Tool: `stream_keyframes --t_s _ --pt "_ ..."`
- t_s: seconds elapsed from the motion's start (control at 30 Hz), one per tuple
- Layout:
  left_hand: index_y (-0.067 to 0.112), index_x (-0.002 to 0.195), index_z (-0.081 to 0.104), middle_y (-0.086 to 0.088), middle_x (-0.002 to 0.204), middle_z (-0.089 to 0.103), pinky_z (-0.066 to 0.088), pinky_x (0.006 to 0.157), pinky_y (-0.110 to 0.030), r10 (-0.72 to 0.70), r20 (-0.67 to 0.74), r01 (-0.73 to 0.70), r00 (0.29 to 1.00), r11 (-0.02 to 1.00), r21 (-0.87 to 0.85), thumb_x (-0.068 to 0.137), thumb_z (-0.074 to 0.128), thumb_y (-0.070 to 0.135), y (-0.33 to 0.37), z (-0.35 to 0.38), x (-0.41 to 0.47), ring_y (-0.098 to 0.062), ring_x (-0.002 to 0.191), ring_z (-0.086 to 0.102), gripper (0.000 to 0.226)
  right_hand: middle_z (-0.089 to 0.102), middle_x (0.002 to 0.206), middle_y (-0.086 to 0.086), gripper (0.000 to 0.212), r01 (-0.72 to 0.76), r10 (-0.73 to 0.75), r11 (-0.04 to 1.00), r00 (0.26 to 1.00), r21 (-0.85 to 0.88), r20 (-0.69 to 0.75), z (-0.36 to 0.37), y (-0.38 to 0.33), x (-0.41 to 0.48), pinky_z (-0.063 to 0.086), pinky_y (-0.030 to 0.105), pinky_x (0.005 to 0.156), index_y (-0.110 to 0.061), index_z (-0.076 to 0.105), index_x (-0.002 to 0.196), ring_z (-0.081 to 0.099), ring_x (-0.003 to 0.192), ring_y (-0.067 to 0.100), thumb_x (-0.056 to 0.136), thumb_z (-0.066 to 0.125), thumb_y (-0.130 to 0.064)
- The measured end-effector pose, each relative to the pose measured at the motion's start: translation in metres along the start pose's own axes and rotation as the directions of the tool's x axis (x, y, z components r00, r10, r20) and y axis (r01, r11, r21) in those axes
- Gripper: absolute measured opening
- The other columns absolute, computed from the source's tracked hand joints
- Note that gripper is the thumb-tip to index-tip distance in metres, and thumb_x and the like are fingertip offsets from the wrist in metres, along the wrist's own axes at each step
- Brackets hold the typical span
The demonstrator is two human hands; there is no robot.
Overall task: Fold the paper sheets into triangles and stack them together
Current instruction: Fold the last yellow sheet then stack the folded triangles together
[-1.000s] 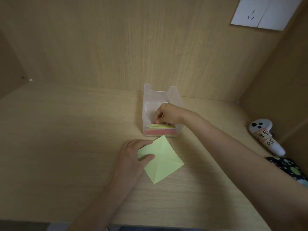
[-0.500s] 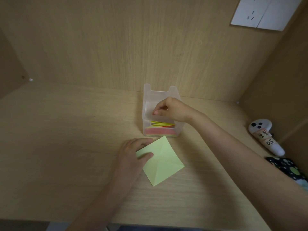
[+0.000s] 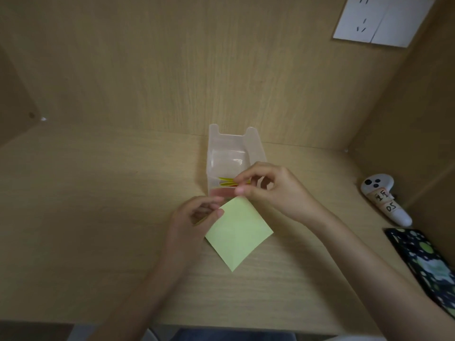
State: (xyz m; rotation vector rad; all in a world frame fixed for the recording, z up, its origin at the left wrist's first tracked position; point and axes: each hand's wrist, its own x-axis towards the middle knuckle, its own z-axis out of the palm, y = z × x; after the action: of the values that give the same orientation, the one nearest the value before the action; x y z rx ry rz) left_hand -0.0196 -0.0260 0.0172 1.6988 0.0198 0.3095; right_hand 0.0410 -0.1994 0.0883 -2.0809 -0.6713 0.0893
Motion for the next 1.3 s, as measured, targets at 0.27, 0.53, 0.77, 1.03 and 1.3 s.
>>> stream_keyframes --t_s 0.27,0.53,0.77,1.03,1.3 --pt "0.018 0.095 0.069 0.007 0.085 0.071 0.049 0.063 -0.011 -0.069 0.034 0.071 0.997 0.994 -0.078 0.077 0.072 0.005 0.011 0.001 0.001 0.001 0.073 0.065 0.022 0.058 0.064 -0.004 0.01 -0.176 0.176 0.973 0.984 0.148 0.015 0.007 0.007 -0.011 0.042 0.023 0.056 -0.015 0.068 0.074 0.054 0.062 0.01 0.076 0.076 -0.01" --pt "0.018 0.086 0.07 0.007 0.071 0.074 0.05 0.053 -0.013 -0.233 0.146 0.247 0.961 0.966 -0.083 0.072 0.076 0.003 0.016 0.0 -0.001 -0.004 0.063 0.068 0.021 0.065 0.076 -0.012 0.024 -0.149 0.162 0.96 0.986 0.235 -0.034 0.012 0.015 -0.017 0.047 0.021 0.064 -0.018 0.066 0.097 0.057 0.073 0.013 0.078 0.072 -0.004" --pt "0.011 0.083 0.067 0.01 0.058 0.07 0.041 0.042 -0.01 -0.262 0.099 0.271 0.96 0.958 -0.09 0.077 0.071 0.001 0.018 -0.007 0.001 0.002 0.048 0.06 0.012 0.034 0.143 -0.017 0.037 0.138 -0.131 0.99 0.977 -0.03 0.171 0.006 0.02 -0.043 0.022 0.035 0.114 -0.029 0.069 0.097 0.03 0.136 0.012 0.075 0.051 -0.006" --pt "0.007 0.088 0.066 0.004 0.057 0.069 0.041 0.039 -0.013 -0.308 0.099 0.32 0.946 0.938 -0.135 0.081 0.069 0.005 0.019 -0.009 0.002 -0.007 0.04 0.057 0.008 0.017 0.146 -0.021 0.052 0.059 -0.037 0.996 0.959 -0.073 0.28 0.011 0.015 -0.048 0.014 0.022 0.115 -0.034 0.066 0.112 0.01 0.14 -0.001 0.064 0.085 -0.025" --pt "0.01 0.091 0.067 -0.003 0.072 0.073 0.053 0.047 -0.021 -0.334 0.107 0.347 0.936 0.927 -0.142 0.081 0.069 0.006 0.014 -0.013 0.003 -0.012 0.055 0.067 0.011 0.03 0.144 -0.006 0.051 0.122 -0.108 0.991 0.969 -0.053 0.224 0.017 0.016 -0.051 0.017 0.012 0.11 -0.021 0.067 0.115 0.022 0.138 0.0 0.067 0.083 -0.017"
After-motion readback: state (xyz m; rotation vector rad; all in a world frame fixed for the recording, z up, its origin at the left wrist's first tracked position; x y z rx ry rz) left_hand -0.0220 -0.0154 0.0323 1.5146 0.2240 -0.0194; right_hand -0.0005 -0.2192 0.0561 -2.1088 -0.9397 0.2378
